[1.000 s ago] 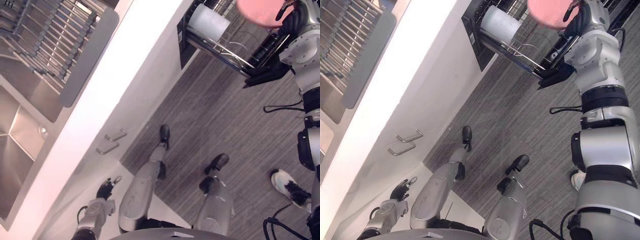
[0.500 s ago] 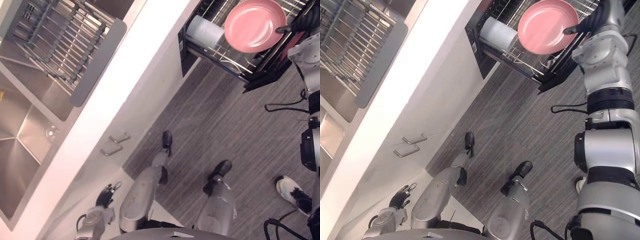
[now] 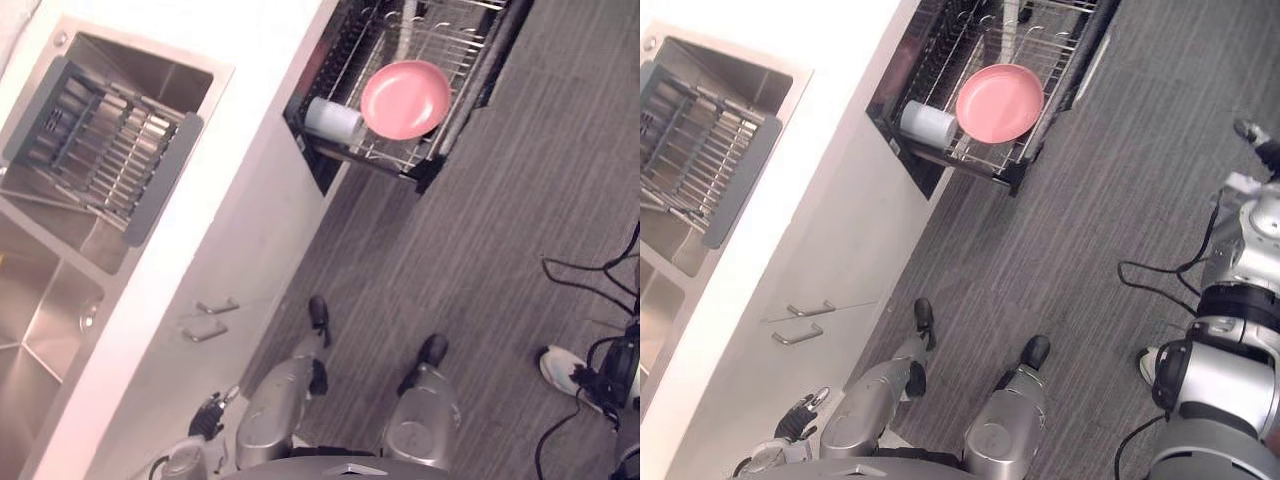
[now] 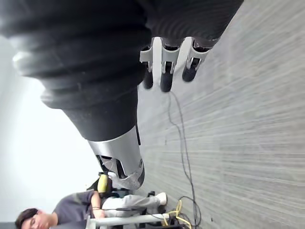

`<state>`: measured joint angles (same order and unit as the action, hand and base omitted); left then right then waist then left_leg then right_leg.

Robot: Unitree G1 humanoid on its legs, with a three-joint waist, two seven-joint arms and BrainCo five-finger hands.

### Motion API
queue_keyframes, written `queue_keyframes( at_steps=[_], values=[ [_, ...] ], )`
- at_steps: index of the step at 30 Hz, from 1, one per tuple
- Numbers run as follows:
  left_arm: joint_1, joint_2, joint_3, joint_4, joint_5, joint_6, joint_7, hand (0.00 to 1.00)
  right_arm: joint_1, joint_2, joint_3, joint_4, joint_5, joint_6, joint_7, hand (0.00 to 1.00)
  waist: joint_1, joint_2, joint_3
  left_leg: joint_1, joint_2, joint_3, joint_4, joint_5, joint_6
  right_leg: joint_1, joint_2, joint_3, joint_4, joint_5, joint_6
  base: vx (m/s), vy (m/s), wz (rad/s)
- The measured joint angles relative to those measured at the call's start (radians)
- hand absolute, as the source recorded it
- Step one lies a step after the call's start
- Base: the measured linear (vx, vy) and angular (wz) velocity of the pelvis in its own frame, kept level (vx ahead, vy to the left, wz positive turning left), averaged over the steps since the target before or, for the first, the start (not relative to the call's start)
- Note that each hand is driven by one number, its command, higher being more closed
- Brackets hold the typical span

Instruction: Walk over to the sink, pick up the cup, carry it to the dishwasher, place the cup inside the dishwasher, then close the dishwasher door

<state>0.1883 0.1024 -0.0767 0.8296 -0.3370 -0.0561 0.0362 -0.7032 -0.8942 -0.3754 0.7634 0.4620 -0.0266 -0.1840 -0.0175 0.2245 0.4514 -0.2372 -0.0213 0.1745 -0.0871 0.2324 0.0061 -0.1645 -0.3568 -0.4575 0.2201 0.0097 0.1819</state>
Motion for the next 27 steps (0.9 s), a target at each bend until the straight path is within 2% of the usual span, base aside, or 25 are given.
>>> queue_keyframes(
  at_steps=[3,6,9,13,16,20,24,27],
  values=[
    [0.000,-0.007,-0.003,0.023,0.026,-0.010,0.014,0.00,0.005,0.029,0.022,0.022,0.062,0.054,0.087,1.00,-0.009,0.000,0.000,0.006,0.012,0.011,0.000,-0.007,-0.010,0.000,0.010,0.003,-0.003,0.002,-0.003,-0.03,-0.063,-0.14],
    [0.000,-0.007,-0.005,0.047,0.026,-0.021,0.027,0.00,-0.015,0.043,0.071,0.069,0.059,0.075,0.122,1.00,-0.004,0.001,-0.001,-0.015,0.017,0.015,0.000,-0.007,-0.012,-0.017,0.014,-0.002,-0.009,0.003,-0.009,-0.03,-0.056,0.01],
    [0.000,-0.007,-0.007,0.057,0.026,-0.017,0.044,0.00,-0.051,0.044,0.112,0.095,0.050,0.080,0.123,1.00,0.000,0.004,-0.003,-0.046,0.011,0.014,0.000,-0.003,-0.016,-0.039,0.006,-0.015,-0.009,0.008,-0.007,0.01,-0.026,0.17],
    [0.000,-0.007,-0.020,0.062,0.026,-0.008,0.067,0.00,-0.168,0.043,0.181,0.140,-0.011,0.091,0.115,1.00,0.021,0.010,-0.005,-0.084,-0.014,-0.012,0.001,0.006,-0.014,-0.065,-0.022,-0.029,0.012,0.004,-0.001,0.06,-0.004,0.26],
    [0.000,-0.008,-0.046,0.061,0.028,0.000,0.067,0.00,-0.261,0.038,0.233,0.163,-0.041,0.099,0.113,1.00,0.041,0.031,-0.011,-0.103,-0.038,-0.040,0.001,0.020,0.005,-0.076,-0.050,-0.052,0.047,-0.014,0.004,0.08,-0.003,0.33],
    [0.004,-0.010,-0.063,0.062,0.037,0.014,0.067,0.00,-0.383,0.027,0.326,0.226,-0.117,0.116,0.113,1.00,0.074,0.061,-0.017,-0.112,-0.077,-0.076,0.006,0.026,0.012,-0.087,-0.103,-0.080,0.123,-0.060,0.011,0.07,-0.010,0.37],
    [0.016,-0.017,-0.084,0.059,0.037,0.030,0.065,0.00,-0.418,-0.020,0.375,0.278,-0.165,0.144,0.115,1.00,0.078,0.064,-0.019,-0.122,-0.102,-0.122,0.006,0.036,0.017,-0.092,-0.137,-0.105,0.182,-0.099,0.002,0.05,-0.036,0.33],
    [0.048,-0.029,-0.087,0.051,0.048,0.044,0.057,0.00,-0.461,-0.032,0.404,0.308,-0.195,0.152,0.119,1.00,0.077,0.065,-0.020,-0.133,-0.112,-0.145,0.006,0.042,0.021,-0.109,-0.155,-0.109,0.223,-0.120,0.008,-0.01,-0.064,0.20]
  ],
)
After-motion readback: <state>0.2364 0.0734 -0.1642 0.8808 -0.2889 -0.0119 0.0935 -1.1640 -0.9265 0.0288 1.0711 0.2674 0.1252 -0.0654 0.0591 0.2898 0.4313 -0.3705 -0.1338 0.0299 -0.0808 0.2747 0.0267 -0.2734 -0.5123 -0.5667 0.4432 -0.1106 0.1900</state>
